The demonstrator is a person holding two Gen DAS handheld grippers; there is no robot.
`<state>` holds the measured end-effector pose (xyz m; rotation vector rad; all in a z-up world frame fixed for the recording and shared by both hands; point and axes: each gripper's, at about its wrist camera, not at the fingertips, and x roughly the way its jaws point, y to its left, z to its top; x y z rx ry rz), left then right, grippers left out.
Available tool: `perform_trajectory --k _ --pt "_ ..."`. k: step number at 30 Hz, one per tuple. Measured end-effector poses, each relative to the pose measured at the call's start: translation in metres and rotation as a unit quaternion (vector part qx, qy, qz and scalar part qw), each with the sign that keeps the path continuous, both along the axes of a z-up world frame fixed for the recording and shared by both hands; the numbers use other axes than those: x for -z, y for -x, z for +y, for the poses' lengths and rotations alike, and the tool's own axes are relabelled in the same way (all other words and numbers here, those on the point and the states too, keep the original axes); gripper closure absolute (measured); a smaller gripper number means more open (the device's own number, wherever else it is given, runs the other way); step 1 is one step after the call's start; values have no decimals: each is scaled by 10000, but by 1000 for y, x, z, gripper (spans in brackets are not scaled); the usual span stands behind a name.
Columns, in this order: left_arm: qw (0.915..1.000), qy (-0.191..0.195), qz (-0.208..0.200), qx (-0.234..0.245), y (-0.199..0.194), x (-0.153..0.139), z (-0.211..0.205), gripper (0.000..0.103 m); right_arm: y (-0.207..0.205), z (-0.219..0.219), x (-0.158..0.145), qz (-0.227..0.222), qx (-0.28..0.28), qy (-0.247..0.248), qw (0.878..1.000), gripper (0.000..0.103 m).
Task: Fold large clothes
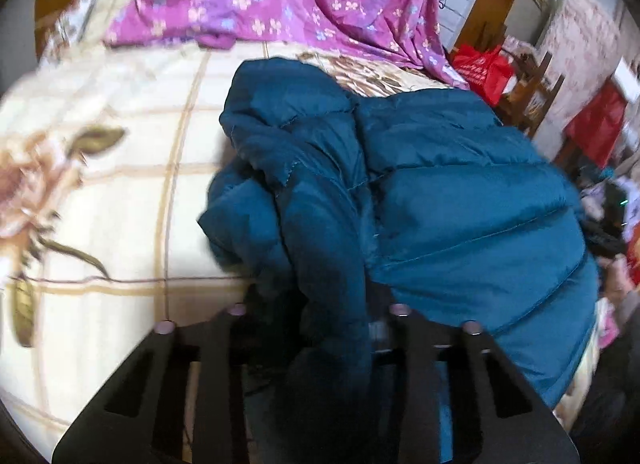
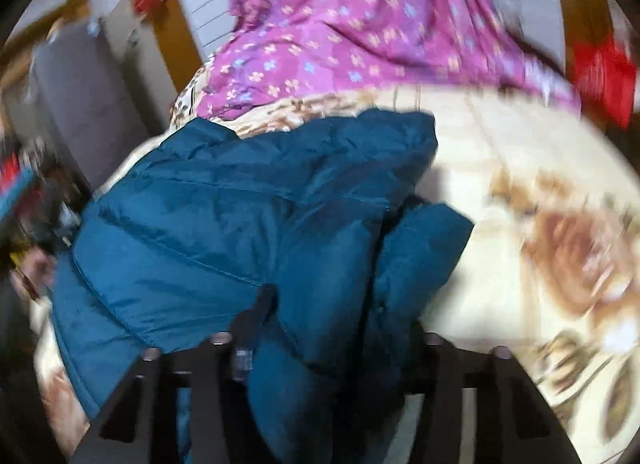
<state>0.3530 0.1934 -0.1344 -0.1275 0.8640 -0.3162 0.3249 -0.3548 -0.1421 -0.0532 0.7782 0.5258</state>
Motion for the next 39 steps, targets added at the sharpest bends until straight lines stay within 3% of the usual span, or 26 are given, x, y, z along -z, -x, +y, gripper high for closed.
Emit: perform_trajectory --k 2,7,11,17,24,30,36,39 --pt "9998 12 -106 -190 7 -9 0 83 8 8 -6 -289 55 263 9992 68" --pt "9982 65 -357 -471 24 -32 3 85 24 11 -22 -661 238 488 9963 75" --pt "9971 -57 -441 -617 39 -45 -4 85 35 9 -45 -865 431 421 9944 76" --pt "9957 68 -556 -738 58 -81 2 85 54 15 -81 -1056 479 497 9920 76" --pt "9945 90 -773 -695 112 -123 -7 85 93 11 -128 -1180 353 672 9901 76" --pt "9952 58 -771 -607 156 -117 -26 85 143 -3 -135 -1222 378 887 9878 76" --pt "9960 70 -594 -669 175 -83 -43 85 164 -21 -105 -1104 418 888 9890 76" --pt "9962 -227 -498 -681 172 -57 -53 85 156 -26 -80 -953 430 865 9907 76"
